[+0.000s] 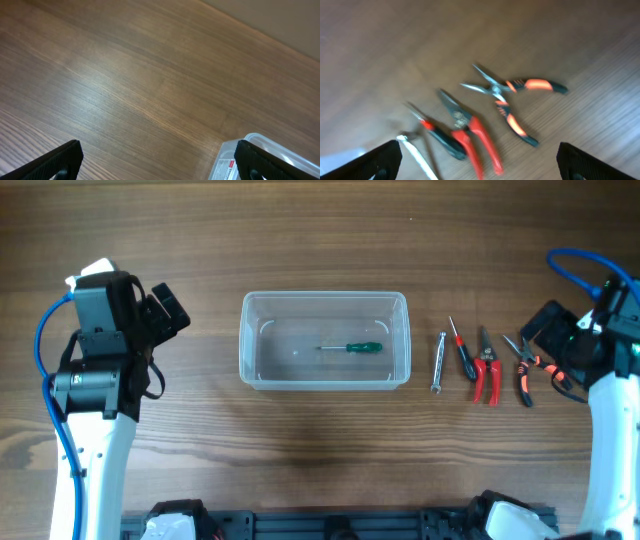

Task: Pack container
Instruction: 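Grasp the orange-black pliers with the right gripper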

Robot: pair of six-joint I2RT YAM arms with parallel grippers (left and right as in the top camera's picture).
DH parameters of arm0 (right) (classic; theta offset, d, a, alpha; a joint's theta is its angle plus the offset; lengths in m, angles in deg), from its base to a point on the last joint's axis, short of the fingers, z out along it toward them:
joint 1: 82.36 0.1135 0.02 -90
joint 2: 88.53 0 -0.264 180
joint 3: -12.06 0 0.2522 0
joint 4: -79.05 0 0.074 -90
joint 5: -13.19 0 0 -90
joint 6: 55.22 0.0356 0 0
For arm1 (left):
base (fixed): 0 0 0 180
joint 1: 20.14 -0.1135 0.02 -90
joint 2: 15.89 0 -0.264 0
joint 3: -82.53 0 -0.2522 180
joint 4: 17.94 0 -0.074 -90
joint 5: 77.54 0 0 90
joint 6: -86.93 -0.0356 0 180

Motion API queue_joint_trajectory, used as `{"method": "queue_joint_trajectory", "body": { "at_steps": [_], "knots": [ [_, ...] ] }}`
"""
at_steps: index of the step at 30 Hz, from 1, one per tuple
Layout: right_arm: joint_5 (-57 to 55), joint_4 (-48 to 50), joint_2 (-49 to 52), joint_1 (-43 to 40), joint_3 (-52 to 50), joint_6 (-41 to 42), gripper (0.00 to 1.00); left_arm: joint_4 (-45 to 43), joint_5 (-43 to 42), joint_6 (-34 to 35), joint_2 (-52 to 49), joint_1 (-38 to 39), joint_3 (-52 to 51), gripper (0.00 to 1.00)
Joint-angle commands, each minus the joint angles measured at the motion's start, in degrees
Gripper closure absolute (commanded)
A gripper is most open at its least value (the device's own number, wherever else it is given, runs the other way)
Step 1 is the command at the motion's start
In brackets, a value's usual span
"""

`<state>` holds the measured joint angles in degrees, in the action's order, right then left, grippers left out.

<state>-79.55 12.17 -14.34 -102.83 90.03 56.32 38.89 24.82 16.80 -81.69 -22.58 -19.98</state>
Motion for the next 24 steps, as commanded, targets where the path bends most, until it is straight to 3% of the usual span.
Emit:
{"method": "queue_joint_trajectory", "body": {
  "at_steps": [1,7,12,24],
  "knots": [
    [-7.1,-1.6,5.9,-0.1,-0.2,-3.2,0.04,0.1,-0.1,0.5,-0.1,-0.3,0.6,0.00],
    [-4.3,-1.0,16.6,-0.1,-0.2,-10.0,0.20,0.1,-0.1,0.5,-0.1,-0.3,0.6,0.00],
    [-3.6,-1.0,23.2,-0.2,-0.2,-10.0,0.22,0.1,-0.1,0.5,-0.1,-0.3,0.6,0.00],
    [-0.8,2.6,35.6,-0.1,-0.2,-9.1,0.55,0.1,-0.1,0.5,-0.1,-0.3,0.6,0.00]
  ]
}}
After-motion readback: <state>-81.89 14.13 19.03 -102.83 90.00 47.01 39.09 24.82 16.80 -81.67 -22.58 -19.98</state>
